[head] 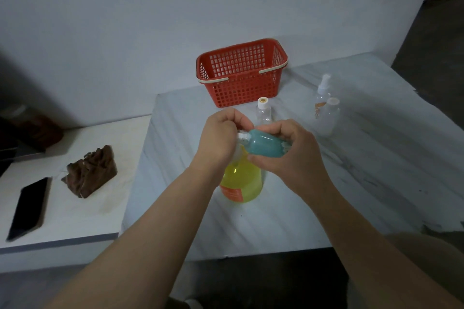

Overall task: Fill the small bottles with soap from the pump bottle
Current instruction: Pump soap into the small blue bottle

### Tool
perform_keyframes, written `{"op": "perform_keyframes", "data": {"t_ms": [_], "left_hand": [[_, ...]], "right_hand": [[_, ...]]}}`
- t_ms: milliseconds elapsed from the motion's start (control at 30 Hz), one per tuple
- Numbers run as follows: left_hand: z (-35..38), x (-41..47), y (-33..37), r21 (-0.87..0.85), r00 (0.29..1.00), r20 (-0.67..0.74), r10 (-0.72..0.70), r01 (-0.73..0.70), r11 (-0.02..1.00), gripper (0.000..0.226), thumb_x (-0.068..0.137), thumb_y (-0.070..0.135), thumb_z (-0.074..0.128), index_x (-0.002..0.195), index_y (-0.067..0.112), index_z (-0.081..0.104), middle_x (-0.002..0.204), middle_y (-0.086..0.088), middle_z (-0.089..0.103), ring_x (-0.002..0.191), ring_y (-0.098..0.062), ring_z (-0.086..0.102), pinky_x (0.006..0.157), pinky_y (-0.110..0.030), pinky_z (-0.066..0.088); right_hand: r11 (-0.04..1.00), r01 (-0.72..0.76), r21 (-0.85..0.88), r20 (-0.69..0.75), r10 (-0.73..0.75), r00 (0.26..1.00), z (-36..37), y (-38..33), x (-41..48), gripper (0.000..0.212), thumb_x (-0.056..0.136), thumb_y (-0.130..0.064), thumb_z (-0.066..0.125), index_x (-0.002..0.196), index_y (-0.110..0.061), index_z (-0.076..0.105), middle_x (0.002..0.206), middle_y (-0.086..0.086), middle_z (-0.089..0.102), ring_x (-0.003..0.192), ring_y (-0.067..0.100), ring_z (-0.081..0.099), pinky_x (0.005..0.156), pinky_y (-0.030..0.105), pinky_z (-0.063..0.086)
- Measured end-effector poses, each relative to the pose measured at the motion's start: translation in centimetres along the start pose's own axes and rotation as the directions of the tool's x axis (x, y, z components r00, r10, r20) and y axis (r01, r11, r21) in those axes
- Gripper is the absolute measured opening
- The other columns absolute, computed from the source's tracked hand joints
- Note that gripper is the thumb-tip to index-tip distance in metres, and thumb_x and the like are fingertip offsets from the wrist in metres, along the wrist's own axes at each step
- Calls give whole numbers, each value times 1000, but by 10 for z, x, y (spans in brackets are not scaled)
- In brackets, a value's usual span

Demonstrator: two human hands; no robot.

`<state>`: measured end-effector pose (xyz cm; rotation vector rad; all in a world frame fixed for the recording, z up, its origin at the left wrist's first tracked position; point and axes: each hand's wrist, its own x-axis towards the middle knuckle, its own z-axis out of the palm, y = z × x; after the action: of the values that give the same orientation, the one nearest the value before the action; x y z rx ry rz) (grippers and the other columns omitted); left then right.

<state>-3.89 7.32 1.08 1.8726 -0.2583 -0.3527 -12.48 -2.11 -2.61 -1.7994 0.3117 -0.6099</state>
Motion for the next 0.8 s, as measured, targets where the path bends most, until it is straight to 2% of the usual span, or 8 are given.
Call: {"op": "perform_keyframes", "data": {"t_ms": [167, 500, 800], "left_hand": [[1, 2, -6, -12, 999, -28, 29, -29, 1000, 38, 70, -11, 29, 60, 13, 57, 61, -4, 55, 55, -14, 47, 47, -22, 33], [2, -3, -2, -20, 998, -61, 5, -6, 1000, 37, 74, -8, 30, 62, 13, 58, 65, -4, 56, 60, -15, 48, 50, -25, 34], [-1, -3, 7, -57, 998, -58, -29, 26, 998, 38, 75, -9, 32, 62, 13, 59, 66, -5, 54, 62, -17, 47, 50, -25, 34]], "right_hand": [[1000, -13, 16, -22, 13, 1000, 5, 5, -1, 47, 54, -7, 86, 77, -39, 61, 88, -8, 65, 79, 6, 63, 65, 16, 49], [1000, 17, 8, -15, -17, 1000, 2, 2, -1, 45, 56, -8, 86, 77, -38, 60, 90, -1, 67, 77, 6, 63, 64, 13, 48], [998, 57, -12, -29, -57, 998, 1, -2, 0, 48, 55, -11, 88, 75, -41, 57, 89, -3, 65, 76, 2, 61, 63, 11, 47]]}}
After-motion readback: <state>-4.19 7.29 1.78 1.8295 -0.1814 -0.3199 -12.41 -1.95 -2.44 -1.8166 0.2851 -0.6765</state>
